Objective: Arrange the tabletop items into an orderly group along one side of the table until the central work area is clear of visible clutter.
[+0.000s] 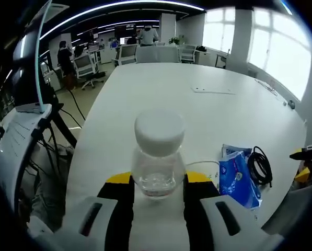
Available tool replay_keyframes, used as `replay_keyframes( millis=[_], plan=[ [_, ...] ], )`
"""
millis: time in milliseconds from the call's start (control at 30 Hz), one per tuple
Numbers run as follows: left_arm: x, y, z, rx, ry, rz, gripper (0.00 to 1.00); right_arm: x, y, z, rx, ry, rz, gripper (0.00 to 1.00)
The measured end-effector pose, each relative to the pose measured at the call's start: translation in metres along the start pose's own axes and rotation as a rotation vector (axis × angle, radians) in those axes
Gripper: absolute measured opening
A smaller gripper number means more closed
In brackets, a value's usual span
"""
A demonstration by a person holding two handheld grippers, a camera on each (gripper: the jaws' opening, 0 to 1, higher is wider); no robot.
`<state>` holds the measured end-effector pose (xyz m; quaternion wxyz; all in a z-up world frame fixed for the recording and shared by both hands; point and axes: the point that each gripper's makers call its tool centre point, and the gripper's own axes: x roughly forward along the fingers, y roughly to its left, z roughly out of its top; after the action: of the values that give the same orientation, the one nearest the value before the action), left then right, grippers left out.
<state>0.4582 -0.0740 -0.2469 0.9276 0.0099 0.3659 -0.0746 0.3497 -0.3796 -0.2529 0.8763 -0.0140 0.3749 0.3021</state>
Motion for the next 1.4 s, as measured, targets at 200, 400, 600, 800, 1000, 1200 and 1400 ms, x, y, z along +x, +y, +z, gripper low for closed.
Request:
replay_keyframes(
  millis=[200,400,600,800,1000,1200,1400],
  plan=[
    [0.007,0.001,0.01,-0.003,-0.005,0.005,0.36,0.0,-0.001,-0.002,-0.002,0.013,0.003,0.55],
    [0.02,0.003,0.023,-0.006,-0.012,0.01,0.36,0.003,-0.004,0.001,0.0,0.017,0.003,0.55],
    [0.03,0.006,0.034,-0.012,-0.021,0.014,0.36,0.004,-0.005,0.004,-0.006,0.021,0.004,0.55],
    [0.04,0.008,0.043,-0.015,-0.031,0.019,0.35,0.004,-0.006,0.005,-0.004,0.024,0.0,0.55],
    [0.049,0.013,0.052,-0.032,-0.037,0.038,0.36,0.003,-0.007,0.003,-0.006,0.033,-0.002,0.55],
    [0.055,0.016,0.058,-0.058,-0.042,0.072,0.36,0.0,-0.011,0.002,-0.005,0.039,-0.01,0.55],
    [0.058,0.016,0.061,-0.08,-0.035,0.084,0.36,-0.002,-0.013,0.004,-0.005,0.037,-0.015,0.55]
  ],
)
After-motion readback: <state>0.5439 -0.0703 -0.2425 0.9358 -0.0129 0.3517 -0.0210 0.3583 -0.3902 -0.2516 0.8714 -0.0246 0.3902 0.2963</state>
